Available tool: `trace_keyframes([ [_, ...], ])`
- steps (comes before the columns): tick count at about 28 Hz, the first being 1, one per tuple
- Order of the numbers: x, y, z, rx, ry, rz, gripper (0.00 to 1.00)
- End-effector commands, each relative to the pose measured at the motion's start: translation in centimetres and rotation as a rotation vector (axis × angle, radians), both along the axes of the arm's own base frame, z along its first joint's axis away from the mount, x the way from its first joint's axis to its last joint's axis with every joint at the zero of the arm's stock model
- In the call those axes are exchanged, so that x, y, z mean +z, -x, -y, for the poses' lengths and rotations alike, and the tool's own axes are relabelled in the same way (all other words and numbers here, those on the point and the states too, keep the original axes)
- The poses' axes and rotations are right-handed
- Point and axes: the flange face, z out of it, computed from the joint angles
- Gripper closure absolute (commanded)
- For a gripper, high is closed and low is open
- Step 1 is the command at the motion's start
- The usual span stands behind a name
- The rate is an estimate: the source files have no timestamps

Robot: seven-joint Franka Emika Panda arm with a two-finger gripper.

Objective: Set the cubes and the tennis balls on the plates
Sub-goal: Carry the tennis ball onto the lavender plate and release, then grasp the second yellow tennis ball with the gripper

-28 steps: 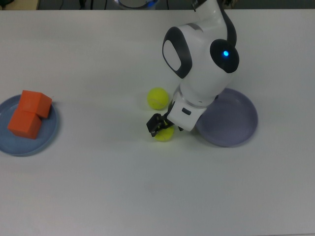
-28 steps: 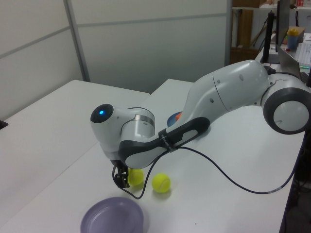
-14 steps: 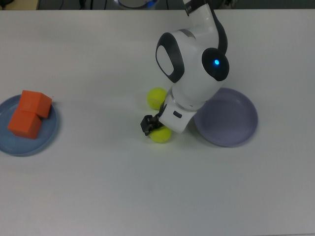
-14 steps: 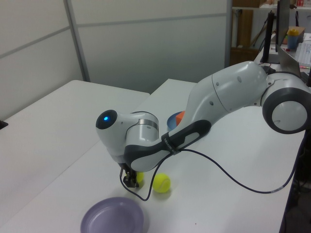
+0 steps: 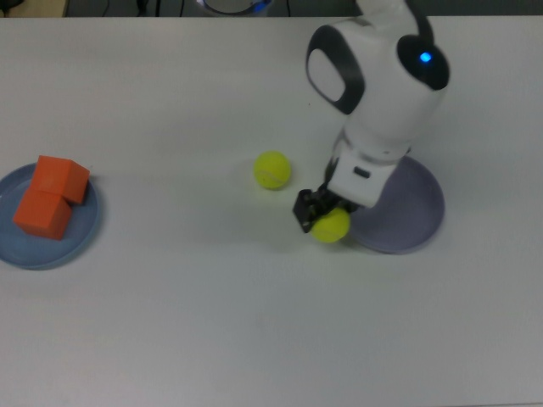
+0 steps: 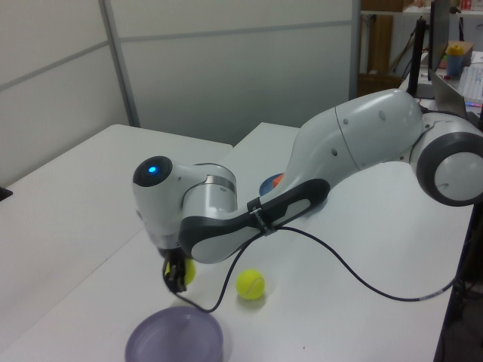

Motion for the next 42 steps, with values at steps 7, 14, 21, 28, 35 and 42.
trace_keyframes([
  [7, -0.3, 5.5, -6.4, 0.007, 0.005, -0.006, 0.49],
  [14, -0.4, 6.1, -7.1, -0.041, -0.014, -0.007, 0.0],
  [21, 4.3, 6.9, -5.5, -0.07, 0.037, -0.061, 0.0],
  [28, 2.9, 7.4, 1.8, -0.044, 0.327, -0.34, 0.0],
  [35, -1.3, 5.5, 5.5, -0.092, 0.377, -0.392, 0.0],
  [42, -6.0, 5.0, 7.0, -0.096, 0.42, -0.441, 0.0],
])
